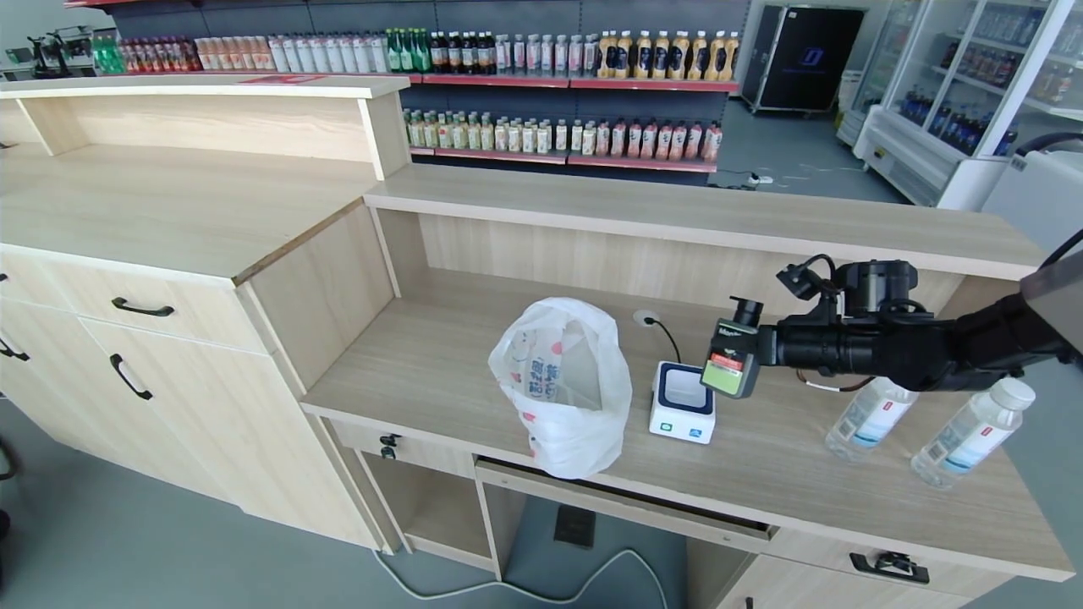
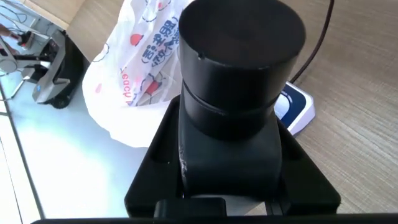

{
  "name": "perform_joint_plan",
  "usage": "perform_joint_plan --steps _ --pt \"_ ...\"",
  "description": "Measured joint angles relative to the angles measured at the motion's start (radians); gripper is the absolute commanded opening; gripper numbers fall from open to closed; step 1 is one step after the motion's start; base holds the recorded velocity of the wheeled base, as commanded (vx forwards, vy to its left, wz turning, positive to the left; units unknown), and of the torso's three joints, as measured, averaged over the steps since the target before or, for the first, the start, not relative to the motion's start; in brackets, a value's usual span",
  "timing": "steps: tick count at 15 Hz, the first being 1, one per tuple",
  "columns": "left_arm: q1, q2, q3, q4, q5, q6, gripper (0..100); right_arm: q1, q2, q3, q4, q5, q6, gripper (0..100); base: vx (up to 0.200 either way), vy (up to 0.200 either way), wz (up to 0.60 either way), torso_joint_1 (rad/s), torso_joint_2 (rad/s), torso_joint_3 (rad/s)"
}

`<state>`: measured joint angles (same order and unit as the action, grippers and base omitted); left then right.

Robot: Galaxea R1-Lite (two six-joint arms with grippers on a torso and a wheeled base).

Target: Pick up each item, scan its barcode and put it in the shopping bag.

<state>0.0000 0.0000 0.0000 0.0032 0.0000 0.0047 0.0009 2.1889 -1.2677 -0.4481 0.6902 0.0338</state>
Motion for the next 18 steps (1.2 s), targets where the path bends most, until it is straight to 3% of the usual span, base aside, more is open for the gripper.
perform_joint_plan --steps 18 --pt "0.000 0.000 0.000 0.000 0.000 0.000 100 0.034 0.107 -0.061 -0.019 -0.034 -0.064 0 0.000 0.000 0.00 0.000 0.00 0.000"
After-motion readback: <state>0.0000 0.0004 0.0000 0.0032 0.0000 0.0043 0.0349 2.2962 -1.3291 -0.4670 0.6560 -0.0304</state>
